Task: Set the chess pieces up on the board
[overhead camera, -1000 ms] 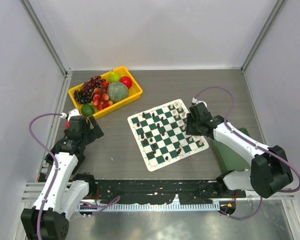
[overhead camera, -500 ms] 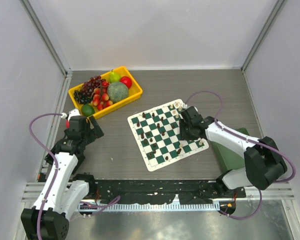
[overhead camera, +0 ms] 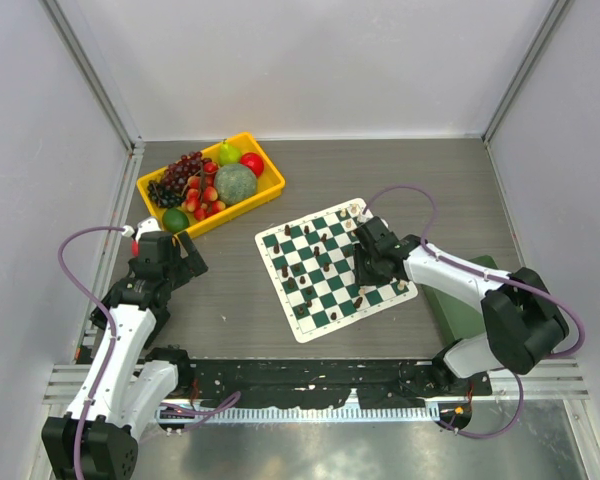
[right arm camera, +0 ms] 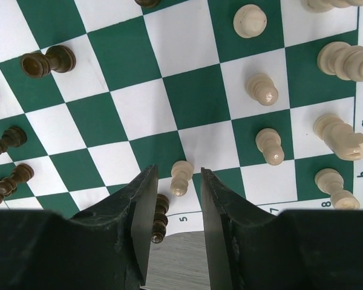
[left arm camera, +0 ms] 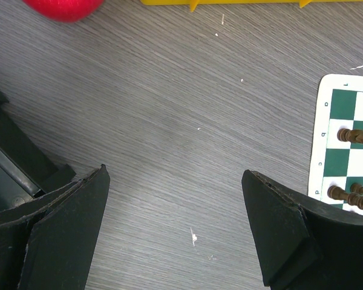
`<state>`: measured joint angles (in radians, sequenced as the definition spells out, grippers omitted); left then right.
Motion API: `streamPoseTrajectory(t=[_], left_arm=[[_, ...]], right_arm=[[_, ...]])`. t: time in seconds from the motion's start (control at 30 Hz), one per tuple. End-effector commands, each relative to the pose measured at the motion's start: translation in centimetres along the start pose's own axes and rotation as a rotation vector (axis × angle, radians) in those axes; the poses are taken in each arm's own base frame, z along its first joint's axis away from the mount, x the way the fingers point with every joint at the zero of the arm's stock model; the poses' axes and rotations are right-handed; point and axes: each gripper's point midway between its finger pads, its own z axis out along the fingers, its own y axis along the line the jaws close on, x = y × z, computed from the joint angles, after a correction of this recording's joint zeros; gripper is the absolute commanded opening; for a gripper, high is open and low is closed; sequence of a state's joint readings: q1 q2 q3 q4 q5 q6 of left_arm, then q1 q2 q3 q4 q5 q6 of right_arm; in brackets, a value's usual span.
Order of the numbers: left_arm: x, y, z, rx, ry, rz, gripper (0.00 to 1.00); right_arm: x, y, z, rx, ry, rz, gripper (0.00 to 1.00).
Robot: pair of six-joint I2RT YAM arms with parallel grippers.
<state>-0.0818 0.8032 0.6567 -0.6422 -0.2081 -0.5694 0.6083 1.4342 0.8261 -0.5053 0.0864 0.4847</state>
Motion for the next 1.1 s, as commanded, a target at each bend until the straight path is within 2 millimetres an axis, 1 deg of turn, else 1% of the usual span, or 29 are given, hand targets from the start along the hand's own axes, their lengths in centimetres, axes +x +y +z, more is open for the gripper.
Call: streamPoseTrajectory(t=[0.0,0.2,0.37,0.53,1.07], left_arm=[[-1.4,-0.7,-0.1,0.027,-0.045,-0.023,0.99],[-1.3,-0.8,0.0,0.028,-0.039,-0.022,0.99],[-1.2,-0.7,0.0,0.023,-0.036,-0.022,0.99],[-1.2,-0.6,0.0,0.022,-0.037,-0.022,0.99],[-1.2,-0.5,-0.1,0.018,-0.039,-0.022,0.99]], right_arm=[[0.1,0.5,0.1,-0.009,0.003,0.01,0.4],[0.9,0.3,0.3,0.004,0.03,0.006,0.37],[1.2,0.2,0.5,0.013,0.04,0.004,0.36],[1.1,0.0,0.5,0.021,0.038,-0.001,0.3],[1.3,0.2,0.4,0.012,0.05,-0.005,0.29]])
